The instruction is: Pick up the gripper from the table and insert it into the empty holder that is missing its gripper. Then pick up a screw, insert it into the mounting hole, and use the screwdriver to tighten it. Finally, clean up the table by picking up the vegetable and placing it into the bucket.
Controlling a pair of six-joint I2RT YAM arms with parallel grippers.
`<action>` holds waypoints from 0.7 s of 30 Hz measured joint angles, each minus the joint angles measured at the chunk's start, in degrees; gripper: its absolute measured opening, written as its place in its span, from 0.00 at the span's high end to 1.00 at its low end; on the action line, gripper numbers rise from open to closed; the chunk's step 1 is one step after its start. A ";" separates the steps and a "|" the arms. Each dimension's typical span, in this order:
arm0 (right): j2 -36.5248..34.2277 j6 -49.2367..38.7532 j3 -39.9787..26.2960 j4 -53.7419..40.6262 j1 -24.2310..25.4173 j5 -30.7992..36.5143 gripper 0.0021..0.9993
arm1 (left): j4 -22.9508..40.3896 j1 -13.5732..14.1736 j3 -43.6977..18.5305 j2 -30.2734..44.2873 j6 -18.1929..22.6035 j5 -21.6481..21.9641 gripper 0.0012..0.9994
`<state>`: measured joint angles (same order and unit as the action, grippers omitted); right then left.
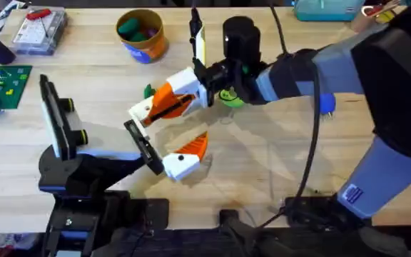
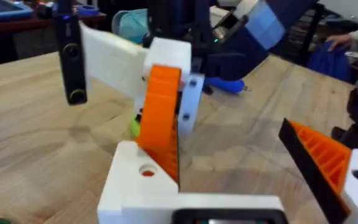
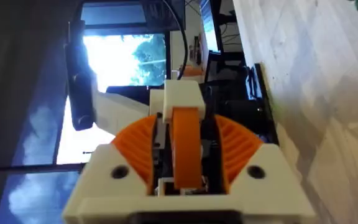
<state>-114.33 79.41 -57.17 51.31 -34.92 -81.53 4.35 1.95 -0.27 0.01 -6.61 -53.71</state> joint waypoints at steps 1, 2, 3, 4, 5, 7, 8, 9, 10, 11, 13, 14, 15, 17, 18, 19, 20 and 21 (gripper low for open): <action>-0.15 -0.01 -0.02 0.00 -0.29 0.28 0.49 | 0.06 0.15 0.00 -0.02 0.00 -0.66 0.01; -0.34 0.02 -0.02 -0.02 -0.63 0.45 0.34 | 0.12 0.23 0.00 -0.01 0.02 -1.05 0.01; -0.49 -0.02 -0.02 -0.03 -0.91 0.55 0.19 | 0.14 0.27 0.00 0.00 0.02 -1.32 0.01; -0.64 -0.06 -0.02 -0.06 -1.15 0.64 0.06 | 0.16 0.27 0.00 0.00 0.02 -1.61 0.01; -0.71 -0.15 -0.02 -0.05 -1.35 0.72 0.02 | 0.19 0.27 0.00 -0.02 0.02 -1.88 0.01; -0.75 -0.17 -0.02 -0.09 -1.46 0.74 0.01 | 0.23 0.27 0.00 0.00 0.02 -2.13 0.01; -0.75 -0.17 -0.02 -0.11 -1.44 0.75 0.01 | 0.23 0.27 0.00 0.00 0.00 -2.24 0.01; -0.75 -0.17 -0.02 -0.13 -1.44 0.81 0.01 | 0.25 0.27 0.00 -0.02 0.00 -2.26 0.01; -0.75 -0.17 -0.02 -0.11 -1.43 0.88 0.01 | 0.25 0.27 0.00 -0.01 0.02 -2.26 0.01; -0.75 -0.17 -0.02 -0.11 -1.40 0.93 0.01 | 0.25 0.27 0.00 0.00 0.02 -2.26 0.01; -0.75 -0.17 -0.02 -0.11 -1.40 0.93 0.01 | 0.25 0.27 0.00 0.00 0.02 -2.28 0.01; -0.75 -0.17 -0.02 -0.11 -1.40 0.93 0.01 | 0.25 0.27 0.00 0.00 0.02 -2.28 0.01; -0.75 -0.17 -0.02 -0.11 -1.40 0.93 0.01 | 0.25 0.27 0.00 -0.02 0.02 -2.26 0.01; -0.75 -0.17 -0.02 -0.11 -1.40 0.93 0.01 | 0.25 0.27 0.00 0.00 0.00 -2.28 0.01; -0.75 -0.17 -0.02 -0.11 -1.39 0.93 0.01 | 0.25 0.27 0.00 -0.02 0.02 -2.28 0.01; -0.75 -0.17 -0.02 -0.11 -1.29 0.93 0.01 | 0.25 0.27 0.00 -0.02 0.00 -2.26 0.01; -0.75 -0.17 -0.02 -0.11 -1.25 0.93 0.01 | 0.25 0.27 0.00 0.00 0.00 -2.28 0.01; -0.75 -0.17 -0.02 -0.13 -1.15 0.93 0.01 | 0.25 0.27 0.00 -0.02 0.02 -2.28 0.01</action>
<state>-115.09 79.24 -57.19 51.18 -36.07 -80.60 4.60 2.22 -0.27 -0.01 -6.59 -55.99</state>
